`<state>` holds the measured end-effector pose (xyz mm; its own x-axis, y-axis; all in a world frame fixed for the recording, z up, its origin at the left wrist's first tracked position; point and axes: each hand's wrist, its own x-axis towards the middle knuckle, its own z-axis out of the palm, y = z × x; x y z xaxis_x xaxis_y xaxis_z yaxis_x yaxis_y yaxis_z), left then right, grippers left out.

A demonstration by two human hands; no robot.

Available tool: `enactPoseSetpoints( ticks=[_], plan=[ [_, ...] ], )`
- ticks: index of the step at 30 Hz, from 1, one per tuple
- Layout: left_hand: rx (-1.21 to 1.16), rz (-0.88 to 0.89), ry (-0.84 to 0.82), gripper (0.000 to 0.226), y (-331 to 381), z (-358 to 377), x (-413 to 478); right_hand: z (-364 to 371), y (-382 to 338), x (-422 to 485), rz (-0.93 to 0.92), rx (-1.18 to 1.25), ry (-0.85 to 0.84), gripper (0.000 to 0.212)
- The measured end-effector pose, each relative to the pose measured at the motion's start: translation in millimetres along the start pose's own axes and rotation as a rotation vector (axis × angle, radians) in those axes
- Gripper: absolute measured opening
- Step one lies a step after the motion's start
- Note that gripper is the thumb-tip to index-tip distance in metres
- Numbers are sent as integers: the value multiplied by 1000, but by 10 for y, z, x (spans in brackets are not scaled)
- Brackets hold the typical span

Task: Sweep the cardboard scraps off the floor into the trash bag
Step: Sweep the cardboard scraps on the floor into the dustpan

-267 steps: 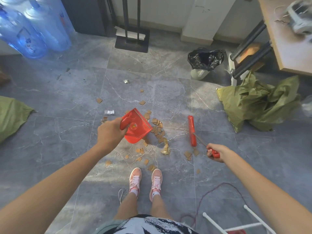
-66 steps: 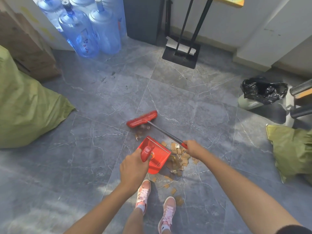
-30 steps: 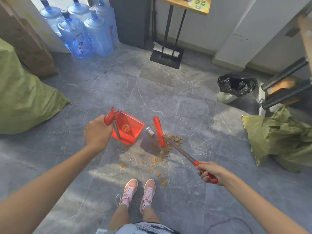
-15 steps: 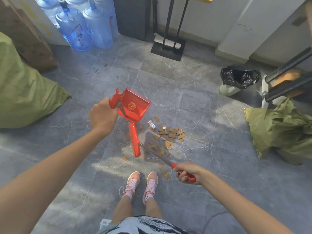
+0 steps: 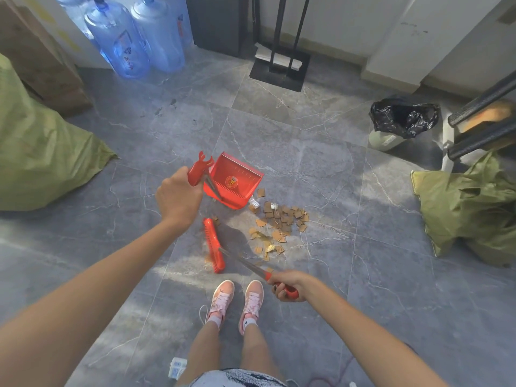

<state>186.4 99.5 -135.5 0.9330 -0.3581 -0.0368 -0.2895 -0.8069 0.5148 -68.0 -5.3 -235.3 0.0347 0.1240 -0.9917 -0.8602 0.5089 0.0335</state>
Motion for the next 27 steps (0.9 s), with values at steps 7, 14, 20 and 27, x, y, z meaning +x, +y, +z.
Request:
enactPoseSetpoints(
  ticks=[7,14,20,27],
  plan=[
    [-1,-21,11,39,47,58,-35,-739,-155,-138,-42,-18,99,3],
    [-6,6,46,32,244,-8,33,-1111,-351,-294,-84,-29,202,7],
    [-20,3,93,33,272,-114,67,-1129,-342,-390,-128,-79,243,7],
    [-20,-7,126,32,341,-229,134,-993,-173,-626,-174,91,90,5]
  ],
)
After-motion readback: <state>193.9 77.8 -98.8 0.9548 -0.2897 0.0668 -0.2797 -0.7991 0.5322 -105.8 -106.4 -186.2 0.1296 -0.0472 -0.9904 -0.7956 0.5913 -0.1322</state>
